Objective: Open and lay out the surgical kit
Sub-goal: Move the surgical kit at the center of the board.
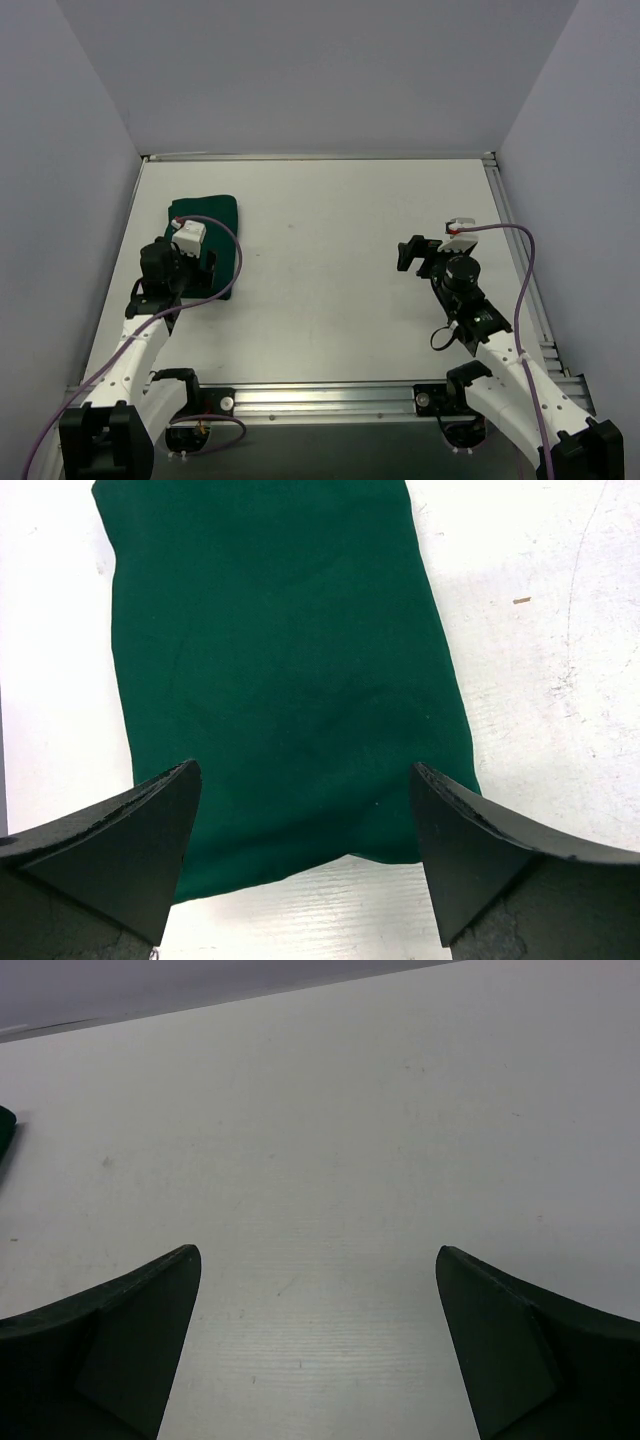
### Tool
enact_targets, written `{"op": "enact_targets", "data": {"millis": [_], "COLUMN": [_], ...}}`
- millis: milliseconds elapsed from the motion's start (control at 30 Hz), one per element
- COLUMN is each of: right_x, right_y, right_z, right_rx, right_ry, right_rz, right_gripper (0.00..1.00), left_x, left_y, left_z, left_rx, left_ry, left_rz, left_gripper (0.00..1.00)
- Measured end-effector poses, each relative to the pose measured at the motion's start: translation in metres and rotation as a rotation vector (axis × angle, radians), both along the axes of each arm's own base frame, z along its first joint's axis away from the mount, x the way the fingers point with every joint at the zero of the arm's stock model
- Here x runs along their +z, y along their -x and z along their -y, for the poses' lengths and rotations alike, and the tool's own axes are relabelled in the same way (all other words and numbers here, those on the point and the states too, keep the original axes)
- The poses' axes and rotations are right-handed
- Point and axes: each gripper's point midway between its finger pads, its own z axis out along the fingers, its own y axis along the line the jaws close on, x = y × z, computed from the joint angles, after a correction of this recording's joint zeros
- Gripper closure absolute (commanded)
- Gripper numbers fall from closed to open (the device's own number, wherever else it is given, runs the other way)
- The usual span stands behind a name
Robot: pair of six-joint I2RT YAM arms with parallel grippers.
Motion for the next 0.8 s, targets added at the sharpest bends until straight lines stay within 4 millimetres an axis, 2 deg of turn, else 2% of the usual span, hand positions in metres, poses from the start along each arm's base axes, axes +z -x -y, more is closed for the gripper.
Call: {"op": "enact_targets", "data": {"millis": [133,233,333,367,400,467,533,600,667,733,800], "right_x": [-0.001,-0.004,-0.007,-0.008,-0.010,-0.014,-0.025,-0.040,-0.050,-0.058,-0.062], "right_y": [0.000,0.000,-0.002,-0.003,-0.005,-0.011,-0.016,-0.019,-0.021,-0.024,-0.028], "right_z": [-0.001,-0.009,-0.022,-0.027,-0.032,-0.047,-0.064,-0.087,-0.114,-0.141,-0.162], "right_rx": [0.005,0.039,0.082,0.091,0.103,0.136,0.165,0.204,0.255,0.304,0.345], "right_ry": [-0.005,-0.028,-0.071,-0.094,-0.117,-0.176,-0.216,-0.226,-0.221,-0.218,-0.222], "right_rz": [-0.003,-0.023,-0.060,-0.075,-0.093,-0.128,-0.177,-0.241,-0.291,-0.327,-0.343], "right_gripper": [0.00,0.01,0.09,0.15,0.17,0.21,0.23,0.23,0.23,0.23,0.23], "left_x": [0.000,0.010,0.030,0.037,0.045,0.056,0.060,0.057,0.046,0.027,0.001], "left_y": [0.002,0.003,0.000,-0.001,-0.004,-0.013,-0.021,-0.029,-0.037,-0.049,-0.060], "left_z": [-0.001,-0.002,-0.008,-0.012,-0.017,-0.038,-0.072,-0.108,-0.136,-0.146,-0.147], "left_rx": [0.020,-0.019,-0.045,-0.042,-0.034,0.002,0.077,0.153,0.203,0.208,0.197], "left_ry": [0.011,-0.038,-0.108,-0.126,-0.137,-0.131,-0.090,-0.050,-0.008,0.050,0.108], "left_rz": [-0.018,-0.049,-0.069,-0.085,-0.100,-0.141,-0.187,-0.236,-0.294,-0.368,-0.443], "left_gripper": [0.06,0.06,0.06,0.06,0.06,0.00,0.13,0.15,0.15,0.12,0.11]}}
